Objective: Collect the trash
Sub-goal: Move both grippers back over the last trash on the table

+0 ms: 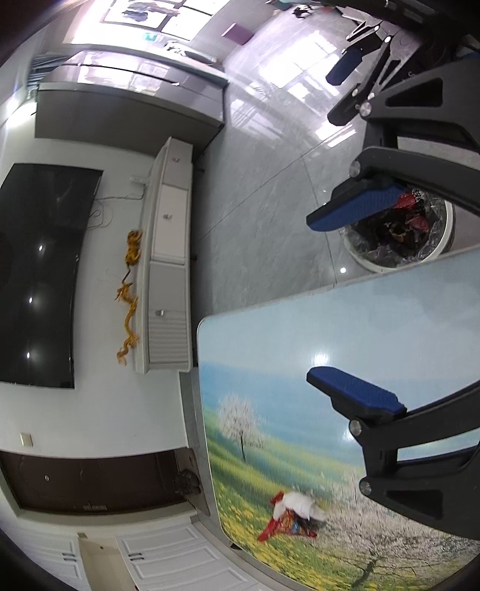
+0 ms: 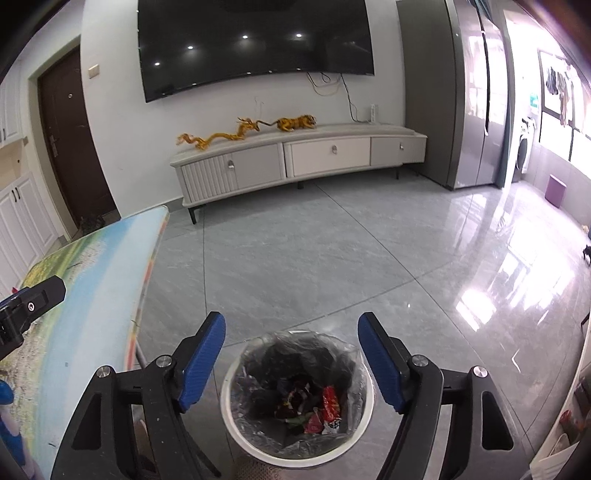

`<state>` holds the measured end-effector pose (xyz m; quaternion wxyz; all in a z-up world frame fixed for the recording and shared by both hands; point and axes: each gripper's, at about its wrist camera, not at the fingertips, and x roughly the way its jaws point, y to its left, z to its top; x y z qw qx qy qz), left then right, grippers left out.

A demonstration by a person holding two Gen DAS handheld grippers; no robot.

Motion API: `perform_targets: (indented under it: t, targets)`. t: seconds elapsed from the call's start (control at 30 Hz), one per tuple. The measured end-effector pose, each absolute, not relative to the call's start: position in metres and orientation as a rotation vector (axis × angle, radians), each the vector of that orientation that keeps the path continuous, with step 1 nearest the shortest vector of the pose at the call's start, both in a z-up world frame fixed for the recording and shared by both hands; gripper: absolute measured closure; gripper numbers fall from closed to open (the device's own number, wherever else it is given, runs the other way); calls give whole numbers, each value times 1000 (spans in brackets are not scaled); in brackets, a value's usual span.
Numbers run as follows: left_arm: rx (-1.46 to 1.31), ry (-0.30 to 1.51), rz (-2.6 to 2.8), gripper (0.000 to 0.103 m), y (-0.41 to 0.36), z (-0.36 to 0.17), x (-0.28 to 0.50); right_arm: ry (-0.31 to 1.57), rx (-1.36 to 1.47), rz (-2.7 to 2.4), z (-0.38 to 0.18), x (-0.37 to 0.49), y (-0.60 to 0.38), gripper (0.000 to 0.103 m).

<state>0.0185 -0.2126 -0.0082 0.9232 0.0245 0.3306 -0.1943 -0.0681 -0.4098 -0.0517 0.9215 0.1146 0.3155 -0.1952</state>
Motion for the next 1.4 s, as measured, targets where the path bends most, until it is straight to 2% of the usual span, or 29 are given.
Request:
perform_targets:
  t: [0.83, 1.1, 1.4]
  targets:
    - [-162, 578, -258, 26, -32, 12, 9, 530, -2, -327, 32, -65, -291, 22]
    - [-200, 600, -215, 26, 19, -2, 41, 567, -23, -213, 27, -37, -259, 22]
    - [-241, 635, -193, 26, 71, -23, 122, 644, 20, -33, -3, 25, -218, 22]
